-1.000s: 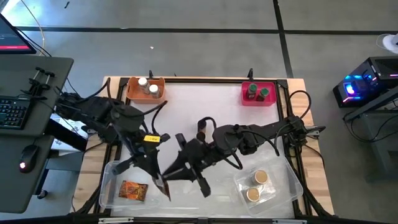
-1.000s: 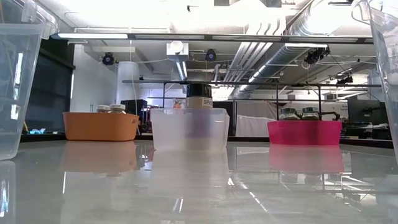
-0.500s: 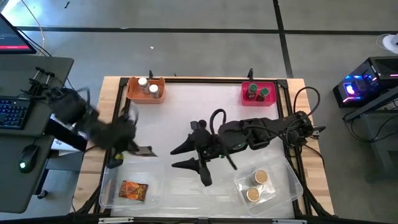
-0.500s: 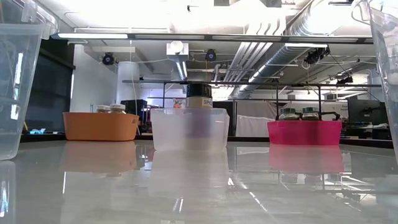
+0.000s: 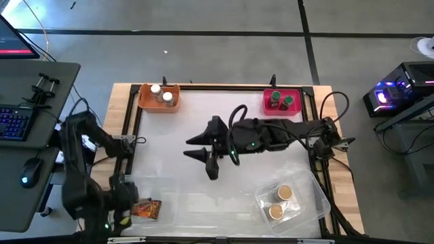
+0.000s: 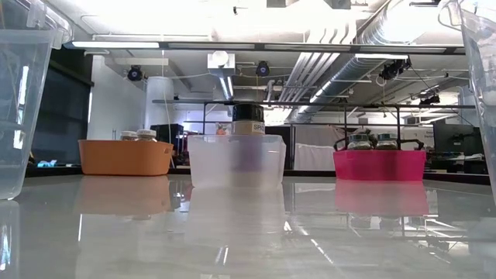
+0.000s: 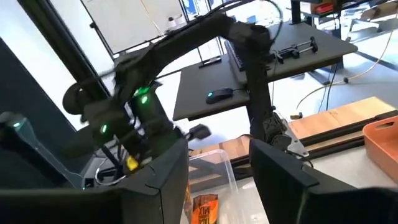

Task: Sort spices by type
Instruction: Put the orange seasoning bag into the left transparent bin, then return to Home Position

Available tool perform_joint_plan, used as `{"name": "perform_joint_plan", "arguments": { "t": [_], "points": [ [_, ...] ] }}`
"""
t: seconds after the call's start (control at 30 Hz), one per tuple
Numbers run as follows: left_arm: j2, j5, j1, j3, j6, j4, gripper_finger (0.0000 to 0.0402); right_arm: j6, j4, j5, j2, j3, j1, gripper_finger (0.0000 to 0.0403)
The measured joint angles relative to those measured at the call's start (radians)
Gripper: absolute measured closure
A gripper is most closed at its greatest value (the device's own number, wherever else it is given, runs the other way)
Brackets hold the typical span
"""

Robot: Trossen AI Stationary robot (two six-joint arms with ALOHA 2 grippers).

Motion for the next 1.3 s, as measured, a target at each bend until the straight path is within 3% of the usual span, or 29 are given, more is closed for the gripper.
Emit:
{"name": "perform_joint_plan", "arguments": {
  "t": [0.33, 0.5, 0.63, 0.97, 1.13, 1.2, 1.3],
  "points": [
    [0.228, 0.063, 0.023, 0.000, 0.175, -0.147, 0.0401, 0.005, 0.000, -0.096, 0.000, 0.000, -0.050, 0.0238],
    [0.271, 0.067, 0.029, 0.000, 0.237, -0.111, 0.0402, 0.005, 0.000, -0.106, 0.000, 0.000, -0.049, 0.0238],
    [0.270, 0.054, 0.034, 0.000, 0.194, -0.115, 0.0398, 0.005, -0.013, -0.124, 0.000, 0.000, -0.048, 0.0238],
    [0.270, 0.089, 0.055, 0.001, 0.230, -0.053, 0.0309, 0.005, -0.067, -0.125, 0.000, 0.000, -0.047, 0.0238],
    [0.260, 0.187, 0.057, 0.001, 0.252, -0.044, 0.0268, -0.004, -0.070, -0.124, 0.000, 0.000, -0.047, 0.0238],
    [0.233, 0.222, 0.057, 0.010, 0.260, -0.079, 0.0258, -0.003, -0.067, -0.124, 0.000, 0.000, -0.047, 0.0238],
    [0.144, 0.178, 0.057, 0.035, 0.198, -0.148, 0.0251, -0.003, -0.067, -0.127, -0.009, 0.000, -0.047, 0.0238]
  ]
}}
